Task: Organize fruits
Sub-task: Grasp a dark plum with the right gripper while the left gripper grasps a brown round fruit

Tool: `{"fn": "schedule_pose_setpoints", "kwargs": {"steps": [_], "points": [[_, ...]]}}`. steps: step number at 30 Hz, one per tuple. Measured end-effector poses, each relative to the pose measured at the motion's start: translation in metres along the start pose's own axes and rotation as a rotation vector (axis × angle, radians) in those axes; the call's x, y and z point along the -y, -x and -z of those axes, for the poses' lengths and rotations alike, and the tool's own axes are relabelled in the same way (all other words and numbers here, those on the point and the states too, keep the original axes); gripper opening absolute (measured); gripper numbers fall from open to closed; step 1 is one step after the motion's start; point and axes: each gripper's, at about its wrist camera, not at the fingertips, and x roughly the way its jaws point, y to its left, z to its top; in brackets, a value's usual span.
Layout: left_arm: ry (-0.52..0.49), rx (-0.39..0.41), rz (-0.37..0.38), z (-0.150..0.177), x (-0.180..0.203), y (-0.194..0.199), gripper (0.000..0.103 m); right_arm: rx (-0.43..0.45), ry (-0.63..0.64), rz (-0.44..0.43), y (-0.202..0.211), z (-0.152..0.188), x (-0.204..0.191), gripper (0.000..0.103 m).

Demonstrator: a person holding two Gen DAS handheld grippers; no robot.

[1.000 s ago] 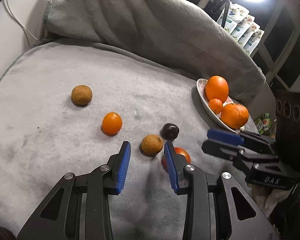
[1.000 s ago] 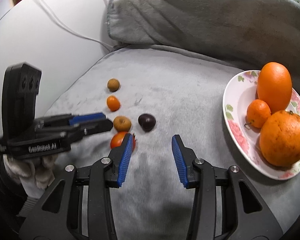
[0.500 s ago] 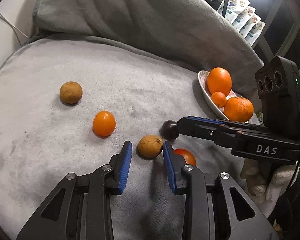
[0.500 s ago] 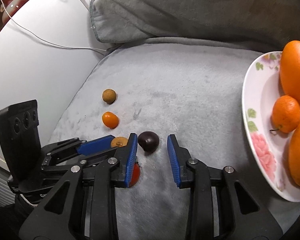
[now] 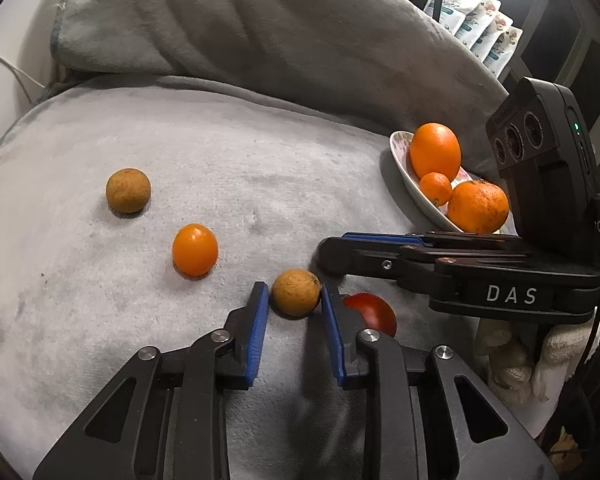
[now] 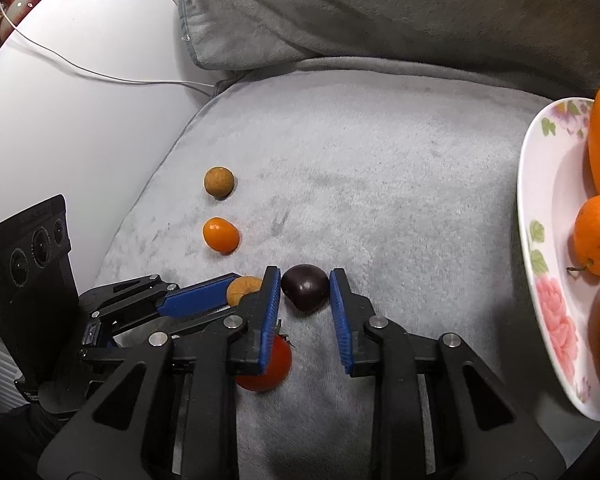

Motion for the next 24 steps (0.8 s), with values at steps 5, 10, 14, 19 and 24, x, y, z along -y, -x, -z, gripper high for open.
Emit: {"fn": "schedule_pose_setpoints", "kwargs": {"steps": [5,10,14,19,24], "points": [[-0.001,0.002,-0.002,0.0,0.0,0.0,0.024,0.001,0.001,-0.001,0.0,0.001,0.0,0.025],[-0.001,0.005,-0.005,-0.001,-0.001,0.002,0.023,0.019,-0.001,-0.005,0.005,0.0,0.0,0.024],[0.004,0.015,-0.008,-0.002,-0.002,0.005,0.023,0.039,0.007,0.002,0.014,0.001,-0.001,0.024],[0.009,0.027,-0.013,-0.003,-0.001,0.009,0.023,0.069,0.008,0.011,0.027,0.0,0.001,0.024],[0.009,0.044,-0.006,-0.004,0.001,0.017,0.023,0.102,0.006,0.016,0.044,0.002,0.004,0.024]]}}
